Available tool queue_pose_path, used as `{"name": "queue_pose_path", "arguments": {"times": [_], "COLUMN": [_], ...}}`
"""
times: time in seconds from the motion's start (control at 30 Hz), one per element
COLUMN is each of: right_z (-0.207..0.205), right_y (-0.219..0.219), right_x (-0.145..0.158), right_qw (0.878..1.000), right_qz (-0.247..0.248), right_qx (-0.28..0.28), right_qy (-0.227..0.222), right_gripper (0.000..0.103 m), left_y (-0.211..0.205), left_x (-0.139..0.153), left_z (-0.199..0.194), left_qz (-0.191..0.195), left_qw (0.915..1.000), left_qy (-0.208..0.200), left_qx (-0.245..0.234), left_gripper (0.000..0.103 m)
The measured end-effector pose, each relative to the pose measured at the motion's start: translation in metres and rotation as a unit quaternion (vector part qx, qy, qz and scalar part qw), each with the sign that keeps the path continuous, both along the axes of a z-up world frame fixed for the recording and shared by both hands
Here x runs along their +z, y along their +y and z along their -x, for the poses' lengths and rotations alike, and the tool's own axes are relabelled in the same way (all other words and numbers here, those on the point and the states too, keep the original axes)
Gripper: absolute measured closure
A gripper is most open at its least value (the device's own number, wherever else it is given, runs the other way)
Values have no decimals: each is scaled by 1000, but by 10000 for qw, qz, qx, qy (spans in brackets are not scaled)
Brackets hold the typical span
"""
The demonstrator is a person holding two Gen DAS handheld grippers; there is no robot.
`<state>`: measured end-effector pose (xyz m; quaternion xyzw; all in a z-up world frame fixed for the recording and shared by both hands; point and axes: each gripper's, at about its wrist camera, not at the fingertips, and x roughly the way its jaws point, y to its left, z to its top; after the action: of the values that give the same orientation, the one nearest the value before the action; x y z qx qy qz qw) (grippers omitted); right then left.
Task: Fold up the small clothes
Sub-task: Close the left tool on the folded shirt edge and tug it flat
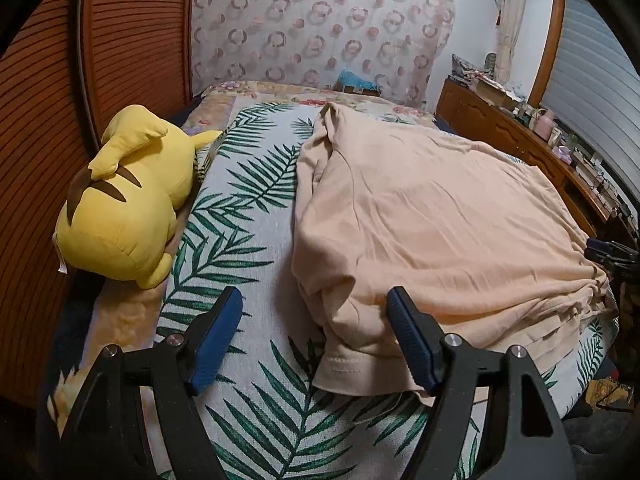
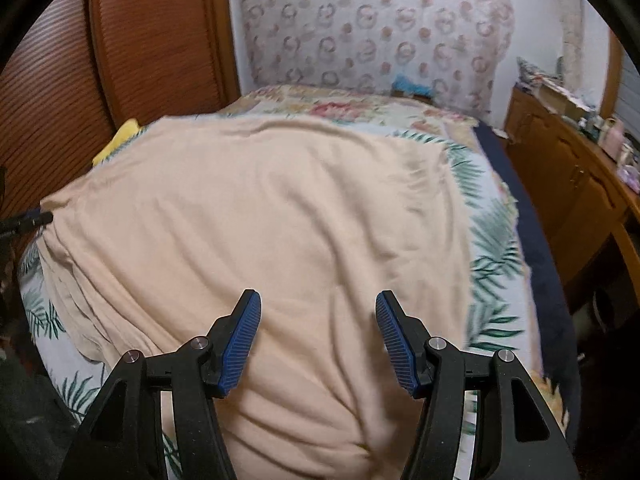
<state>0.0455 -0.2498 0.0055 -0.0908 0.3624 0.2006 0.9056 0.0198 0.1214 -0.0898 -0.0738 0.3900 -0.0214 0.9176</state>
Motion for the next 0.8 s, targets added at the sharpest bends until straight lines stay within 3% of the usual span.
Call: {"name": "queue_pose_path", "arguments": {"times": [0.17, 0.3, 0.37, 0.43, 0.5, 0.57, 0.67, 0.8], "right_z": [-18, -22, -20, -16, -16, -17, -15, -15], "right_y": [14, 21, 20, 23, 24, 22, 23, 24], "right_x": [-13, -10, -12, -14, -15, -15, -13, -13], "right_qw": [9996, 9995, 9996, 9994, 9993, 9994, 9994, 9995], "right_qz": [157, 255, 222, 245, 281, 254, 253, 237], "right_qx": [100, 119, 161, 228, 220, 211, 220, 204], "right_qy": [212, 127, 111, 111, 99, 112, 110, 101], "right_gripper": [41, 40, 36, 30, 28, 27, 26, 26], "left_y": [-3, -5, -6, -9, -11, -13, -17, -23], "left_x": [-4, -6, -7, -8, -7, -7, -5, 10], "left_z": [1, 2, 1, -1, -3, -5, -8, -6], "left_qz": [-9, 63, 103, 100, 115, 291, 342, 495], "left_qw": [10000, 9999, 9998, 9997, 9995, 9986, 9980, 9967], "left_qy": [52, 31, 45, 64, 80, 130, 157, -83], "left_qx": [-53, -122, -192, -227, -277, -411, -504, -635], "left_gripper": [28, 28, 43, 49, 60, 78, 92, 94]}}
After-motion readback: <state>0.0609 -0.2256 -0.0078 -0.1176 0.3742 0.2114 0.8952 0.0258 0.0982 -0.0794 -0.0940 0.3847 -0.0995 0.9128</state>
